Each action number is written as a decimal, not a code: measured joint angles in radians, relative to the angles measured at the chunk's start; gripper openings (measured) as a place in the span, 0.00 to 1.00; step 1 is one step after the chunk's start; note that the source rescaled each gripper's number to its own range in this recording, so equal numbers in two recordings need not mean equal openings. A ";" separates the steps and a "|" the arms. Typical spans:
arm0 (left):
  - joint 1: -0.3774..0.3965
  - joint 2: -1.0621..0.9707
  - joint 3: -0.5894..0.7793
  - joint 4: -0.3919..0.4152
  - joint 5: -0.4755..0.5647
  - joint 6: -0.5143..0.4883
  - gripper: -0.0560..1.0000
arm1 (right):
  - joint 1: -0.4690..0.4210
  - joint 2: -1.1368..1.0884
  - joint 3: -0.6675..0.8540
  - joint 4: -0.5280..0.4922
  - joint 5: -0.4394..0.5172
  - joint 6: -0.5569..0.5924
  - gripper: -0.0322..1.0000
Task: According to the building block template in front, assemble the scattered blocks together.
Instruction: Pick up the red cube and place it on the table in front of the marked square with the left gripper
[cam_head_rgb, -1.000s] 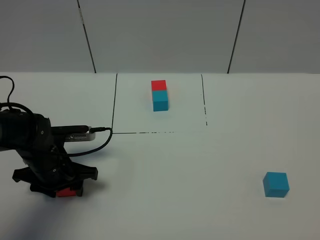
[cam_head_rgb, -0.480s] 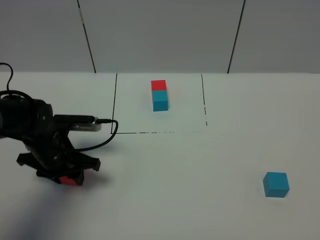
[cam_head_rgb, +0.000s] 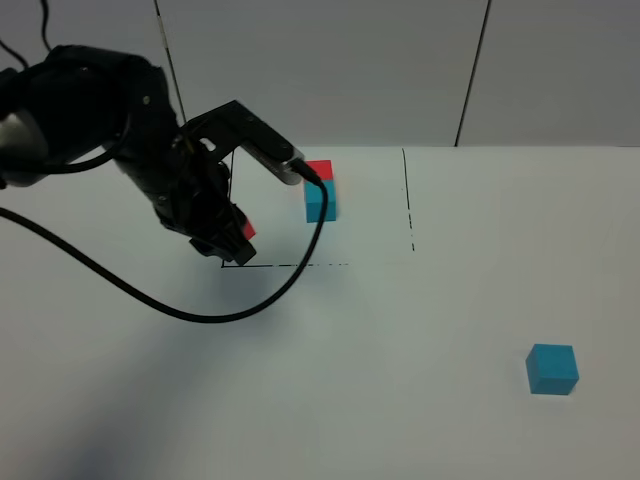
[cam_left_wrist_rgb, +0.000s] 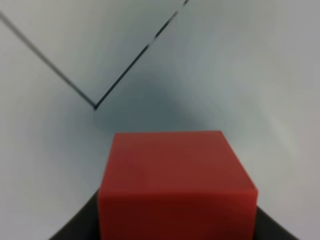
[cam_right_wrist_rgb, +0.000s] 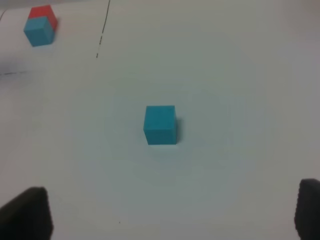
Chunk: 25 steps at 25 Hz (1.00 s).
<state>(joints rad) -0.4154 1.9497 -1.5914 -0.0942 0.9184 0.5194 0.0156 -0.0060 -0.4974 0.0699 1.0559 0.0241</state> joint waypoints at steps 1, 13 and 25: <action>-0.016 0.027 -0.052 0.000 0.030 0.026 0.06 | 0.000 0.000 0.000 0.000 0.000 0.000 0.95; -0.150 0.358 -0.470 0.035 0.269 0.202 0.06 | 0.000 0.000 0.000 0.000 0.000 0.003 0.95; -0.257 0.495 -0.483 0.172 0.269 0.348 0.06 | 0.000 0.000 0.000 0.000 0.000 0.006 0.92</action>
<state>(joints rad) -0.6727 2.4445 -2.0746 0.0777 1.1875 0.8671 0.0156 -0.0060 -0.4974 0.0699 1.0559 0.0301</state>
